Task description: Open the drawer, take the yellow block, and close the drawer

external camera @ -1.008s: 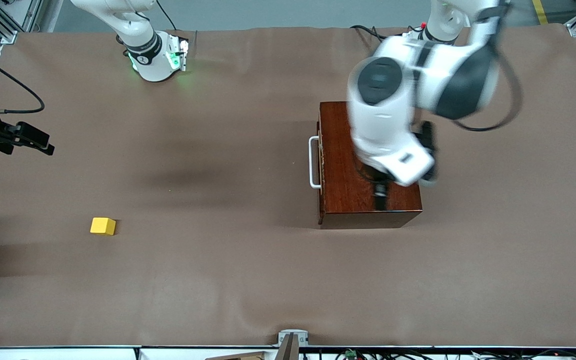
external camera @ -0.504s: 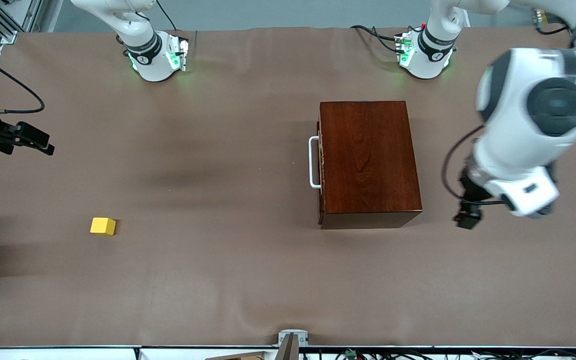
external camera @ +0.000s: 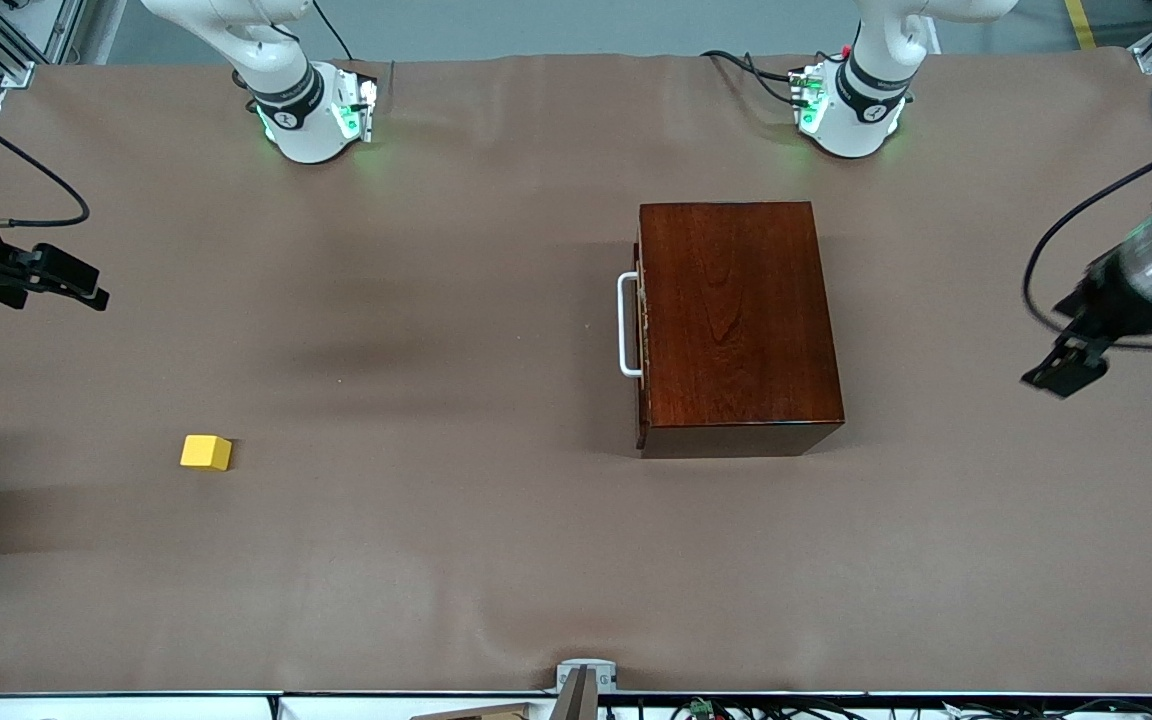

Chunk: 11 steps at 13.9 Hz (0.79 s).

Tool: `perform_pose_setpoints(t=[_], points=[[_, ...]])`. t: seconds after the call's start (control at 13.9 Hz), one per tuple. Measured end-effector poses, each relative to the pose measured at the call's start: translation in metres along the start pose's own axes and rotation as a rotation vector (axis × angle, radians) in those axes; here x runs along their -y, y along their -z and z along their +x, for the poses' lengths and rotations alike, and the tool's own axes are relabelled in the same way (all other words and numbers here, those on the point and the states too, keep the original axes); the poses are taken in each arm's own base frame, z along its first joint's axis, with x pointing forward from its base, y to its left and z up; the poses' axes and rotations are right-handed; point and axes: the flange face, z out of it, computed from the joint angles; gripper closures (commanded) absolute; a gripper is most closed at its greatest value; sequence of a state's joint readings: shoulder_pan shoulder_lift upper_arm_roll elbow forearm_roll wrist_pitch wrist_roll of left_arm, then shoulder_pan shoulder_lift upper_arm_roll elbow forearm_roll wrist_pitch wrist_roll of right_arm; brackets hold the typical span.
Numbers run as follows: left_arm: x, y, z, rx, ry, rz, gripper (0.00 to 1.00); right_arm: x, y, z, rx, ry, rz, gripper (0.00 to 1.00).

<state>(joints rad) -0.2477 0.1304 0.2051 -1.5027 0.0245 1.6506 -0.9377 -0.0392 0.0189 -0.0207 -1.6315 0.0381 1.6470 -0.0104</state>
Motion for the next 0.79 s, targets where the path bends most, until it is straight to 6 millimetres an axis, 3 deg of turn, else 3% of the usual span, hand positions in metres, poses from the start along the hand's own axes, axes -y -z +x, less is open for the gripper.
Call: perform_pose_setpoints(t=[0.22, 0.43, 0.79], points=[[0.038, 0.006, 0.001, 0.022, -0.174, -0.007, 0.0, 0.0, 0.0, 0.0, 0.0, 0.0, 0.0, 0.0], [0.061, 0.016, -0.004, 0.03, -0.334, -0.018, 0.0, 0.0, 0.0, 0.0, 0.0, 0.0, 0.0, 0.0], [0.056, 0.022, -0.022, 0.043, -0.556, -0.012, 0.0, 0.0, 0.0, 0.0, 0.0, 0.0, 0.0, 0.0]])
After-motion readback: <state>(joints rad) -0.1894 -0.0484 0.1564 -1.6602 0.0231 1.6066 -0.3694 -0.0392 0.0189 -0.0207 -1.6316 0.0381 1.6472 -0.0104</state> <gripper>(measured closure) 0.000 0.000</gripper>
